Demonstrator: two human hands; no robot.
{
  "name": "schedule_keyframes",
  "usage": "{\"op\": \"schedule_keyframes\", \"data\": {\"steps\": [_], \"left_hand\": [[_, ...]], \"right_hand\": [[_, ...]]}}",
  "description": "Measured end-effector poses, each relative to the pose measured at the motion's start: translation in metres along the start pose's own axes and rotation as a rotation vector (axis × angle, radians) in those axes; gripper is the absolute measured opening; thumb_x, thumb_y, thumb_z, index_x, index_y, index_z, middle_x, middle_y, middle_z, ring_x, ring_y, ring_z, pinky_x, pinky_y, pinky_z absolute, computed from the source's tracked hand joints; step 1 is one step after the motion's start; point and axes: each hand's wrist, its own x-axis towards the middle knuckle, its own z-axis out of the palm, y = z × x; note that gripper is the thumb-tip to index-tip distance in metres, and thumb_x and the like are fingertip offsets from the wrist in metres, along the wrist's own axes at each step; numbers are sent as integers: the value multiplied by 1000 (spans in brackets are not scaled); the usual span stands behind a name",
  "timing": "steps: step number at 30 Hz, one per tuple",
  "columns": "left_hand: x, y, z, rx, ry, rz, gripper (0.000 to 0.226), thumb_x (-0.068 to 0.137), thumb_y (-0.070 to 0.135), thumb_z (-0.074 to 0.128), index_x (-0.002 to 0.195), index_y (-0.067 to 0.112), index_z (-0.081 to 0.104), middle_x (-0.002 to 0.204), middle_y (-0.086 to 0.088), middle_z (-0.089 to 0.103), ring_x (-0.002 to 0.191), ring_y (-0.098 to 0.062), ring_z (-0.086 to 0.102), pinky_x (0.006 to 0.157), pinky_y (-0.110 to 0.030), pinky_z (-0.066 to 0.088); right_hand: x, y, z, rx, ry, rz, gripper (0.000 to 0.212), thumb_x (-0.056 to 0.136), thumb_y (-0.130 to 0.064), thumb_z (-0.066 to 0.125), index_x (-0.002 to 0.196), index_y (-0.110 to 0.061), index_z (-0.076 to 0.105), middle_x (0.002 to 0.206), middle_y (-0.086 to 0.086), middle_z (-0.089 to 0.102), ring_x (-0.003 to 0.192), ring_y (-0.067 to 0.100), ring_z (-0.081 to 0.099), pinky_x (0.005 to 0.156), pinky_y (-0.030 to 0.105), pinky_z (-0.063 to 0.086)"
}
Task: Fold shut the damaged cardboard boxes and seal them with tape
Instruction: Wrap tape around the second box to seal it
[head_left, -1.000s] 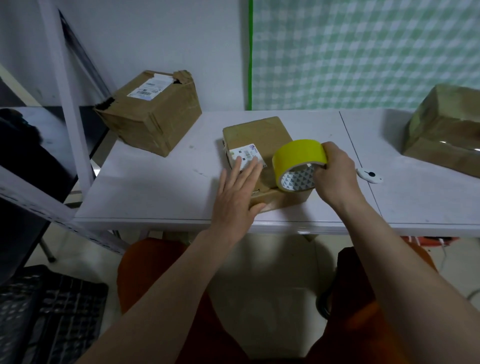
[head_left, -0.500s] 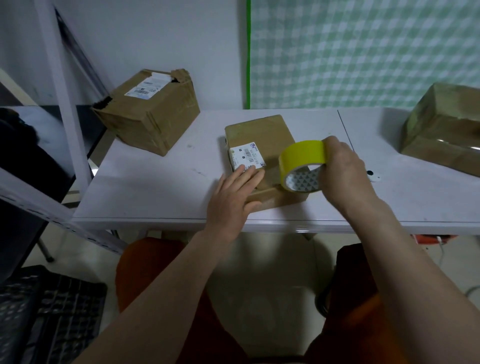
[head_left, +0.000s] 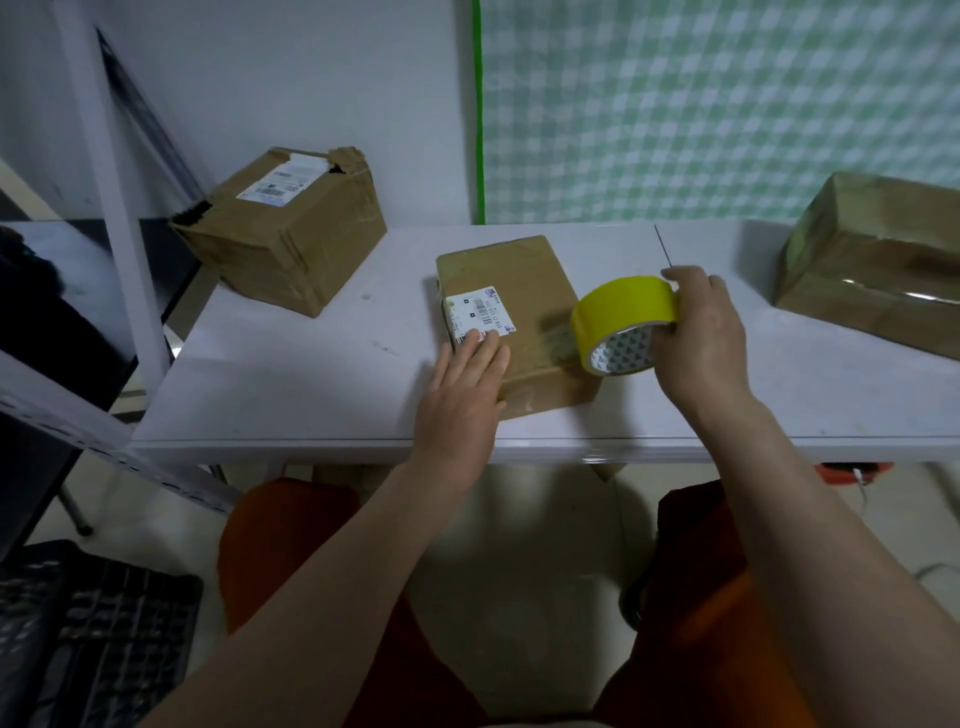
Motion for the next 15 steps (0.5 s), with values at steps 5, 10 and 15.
{"op": "schedule_keyframes", "data": {"steps": [5,10,15], "left_hand": [[0,26,-3,82,-6,11,73,86,26,66,144,-2,33,149,-18,37,141,-31,32,118,-41,10],[1,35,0,62,-110,68,84,93,36,52,151,3,2,160,-12,3,148,-24,-1,121,-37,-3],[-3,32,-4,43,-142,48,89,90,36,56,152,6,0,161,-11,1,148,-24,-2,121,-36,-2]], "right_hand": [[-7,5,16,435,58,254,40,81,5,46,118,-7,57,107,6,59,94,19,53,72,23,37],[-12,5,38,878,31,495,20,75,-3,51,83,-17,61,79,3,61,80,19,56,71,31,48],[1,14,33,799,-25,380,22,75,3,51,76,-13,66,76,14,67,77,27,64,71,42,54]]}}
